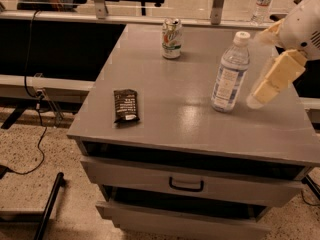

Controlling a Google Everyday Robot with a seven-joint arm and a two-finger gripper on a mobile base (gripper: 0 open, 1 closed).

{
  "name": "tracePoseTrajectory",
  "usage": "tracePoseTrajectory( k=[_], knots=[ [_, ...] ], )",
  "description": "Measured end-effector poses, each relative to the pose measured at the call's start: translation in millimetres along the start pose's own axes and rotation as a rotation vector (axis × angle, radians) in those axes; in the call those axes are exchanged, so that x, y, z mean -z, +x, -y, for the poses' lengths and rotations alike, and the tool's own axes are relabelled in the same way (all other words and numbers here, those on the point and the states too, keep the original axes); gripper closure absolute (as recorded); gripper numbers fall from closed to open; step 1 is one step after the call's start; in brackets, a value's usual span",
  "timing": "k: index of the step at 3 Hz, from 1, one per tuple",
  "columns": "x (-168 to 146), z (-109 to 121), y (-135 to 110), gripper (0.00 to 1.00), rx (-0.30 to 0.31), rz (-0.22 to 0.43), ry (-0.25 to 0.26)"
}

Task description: Knock blue plastic bottle over

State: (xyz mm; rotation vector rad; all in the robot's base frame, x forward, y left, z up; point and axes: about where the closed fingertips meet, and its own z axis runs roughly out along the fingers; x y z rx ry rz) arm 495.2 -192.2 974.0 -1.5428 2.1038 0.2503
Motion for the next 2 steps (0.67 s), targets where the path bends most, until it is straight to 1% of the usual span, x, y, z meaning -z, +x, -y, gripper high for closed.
tracePoseTrajectory(
  k=[2],
  knots=[
    [-26, 13, -30, 0.0, 0.043, 0.156, 0.002]
  ],
)
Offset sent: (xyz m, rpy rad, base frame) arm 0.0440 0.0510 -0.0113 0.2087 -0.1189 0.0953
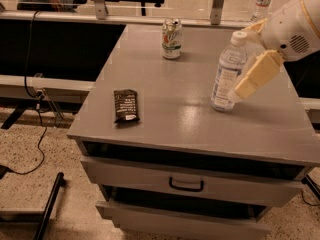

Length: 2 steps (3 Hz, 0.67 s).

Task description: Knock blue plastic bottle over

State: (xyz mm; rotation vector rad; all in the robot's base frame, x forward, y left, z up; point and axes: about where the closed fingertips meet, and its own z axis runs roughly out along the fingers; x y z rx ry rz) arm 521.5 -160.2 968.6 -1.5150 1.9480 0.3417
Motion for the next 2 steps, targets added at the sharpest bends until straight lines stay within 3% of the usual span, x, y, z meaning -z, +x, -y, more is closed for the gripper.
tracePoseTrajectory(
  k=[1, 2],
  knots=[
    [-22, 6, -2, 0.15, 0.038, 0.047, 0.003],
    [-48, 14, 0, 0.38, 0.054, 0.071, -0.007]
  ],
)
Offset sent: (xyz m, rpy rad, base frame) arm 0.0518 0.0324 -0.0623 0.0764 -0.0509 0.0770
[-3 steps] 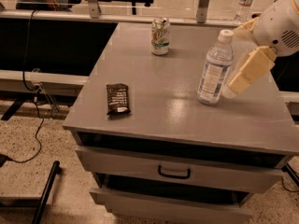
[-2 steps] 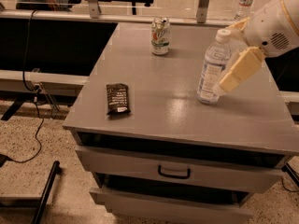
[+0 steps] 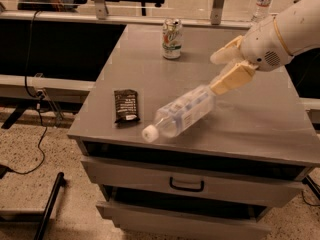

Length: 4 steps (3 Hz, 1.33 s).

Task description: Knock blue plastic bottle over

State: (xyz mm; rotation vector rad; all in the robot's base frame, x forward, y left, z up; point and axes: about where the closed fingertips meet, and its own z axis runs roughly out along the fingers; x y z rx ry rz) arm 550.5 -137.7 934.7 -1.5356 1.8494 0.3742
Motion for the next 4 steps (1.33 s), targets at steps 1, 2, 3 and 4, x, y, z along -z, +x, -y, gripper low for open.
tracePoseTrajectory(
  k=[1, 2, 3, 4],
  knots=[
    [-17.7, 3.8, 4.5, 0.66, -0.007, 0.023, -0.016],
    [-17.8, 2.9, 3.1, 0.53, -0.004, 0.022, -0.017],
    [-19.0, 2.2, 1.9, 0.29, -0.002, 0.022, -0.02],
    [-20.4, 1.4, 0.8, 0.05, 0.0, 0.022, -0.023]
  ],
)
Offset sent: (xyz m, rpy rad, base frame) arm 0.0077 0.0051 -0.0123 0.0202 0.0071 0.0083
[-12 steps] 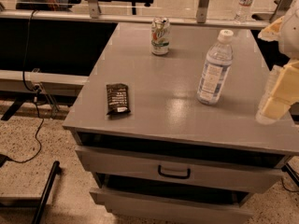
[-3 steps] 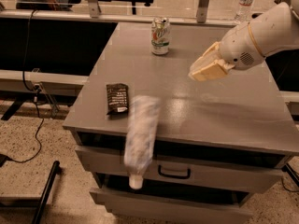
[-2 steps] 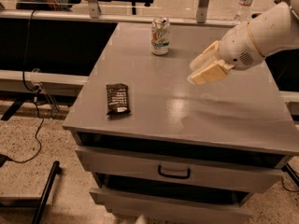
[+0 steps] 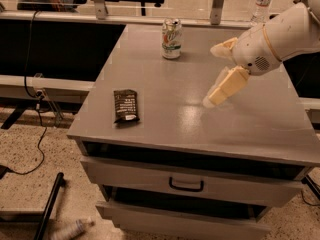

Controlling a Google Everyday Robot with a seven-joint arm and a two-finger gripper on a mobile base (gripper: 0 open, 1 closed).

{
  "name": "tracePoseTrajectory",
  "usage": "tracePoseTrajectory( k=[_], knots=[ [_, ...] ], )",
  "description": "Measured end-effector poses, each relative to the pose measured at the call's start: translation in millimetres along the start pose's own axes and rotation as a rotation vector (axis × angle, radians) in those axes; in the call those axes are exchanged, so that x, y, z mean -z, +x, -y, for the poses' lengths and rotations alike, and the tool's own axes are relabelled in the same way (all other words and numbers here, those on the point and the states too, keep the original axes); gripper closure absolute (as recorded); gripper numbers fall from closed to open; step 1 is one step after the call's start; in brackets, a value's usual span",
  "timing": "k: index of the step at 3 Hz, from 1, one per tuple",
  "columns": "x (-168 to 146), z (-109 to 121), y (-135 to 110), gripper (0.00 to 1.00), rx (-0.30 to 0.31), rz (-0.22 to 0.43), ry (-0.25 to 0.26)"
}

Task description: Knock blue plastic bottle over

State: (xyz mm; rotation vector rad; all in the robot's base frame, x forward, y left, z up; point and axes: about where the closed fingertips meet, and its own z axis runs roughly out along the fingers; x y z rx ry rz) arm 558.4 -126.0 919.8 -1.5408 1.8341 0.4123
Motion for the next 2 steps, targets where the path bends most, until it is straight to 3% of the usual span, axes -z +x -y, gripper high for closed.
tracePoseTrajectory(
  k=[1, 2],
  knots=[
    [0.1, 0.5, 0.5, 0.0, -0.039, -0.006, 0.026],
    [0.1, 0.5, 0.5, 0.0, -0.039, -0.006, 0.026]
  ],
)
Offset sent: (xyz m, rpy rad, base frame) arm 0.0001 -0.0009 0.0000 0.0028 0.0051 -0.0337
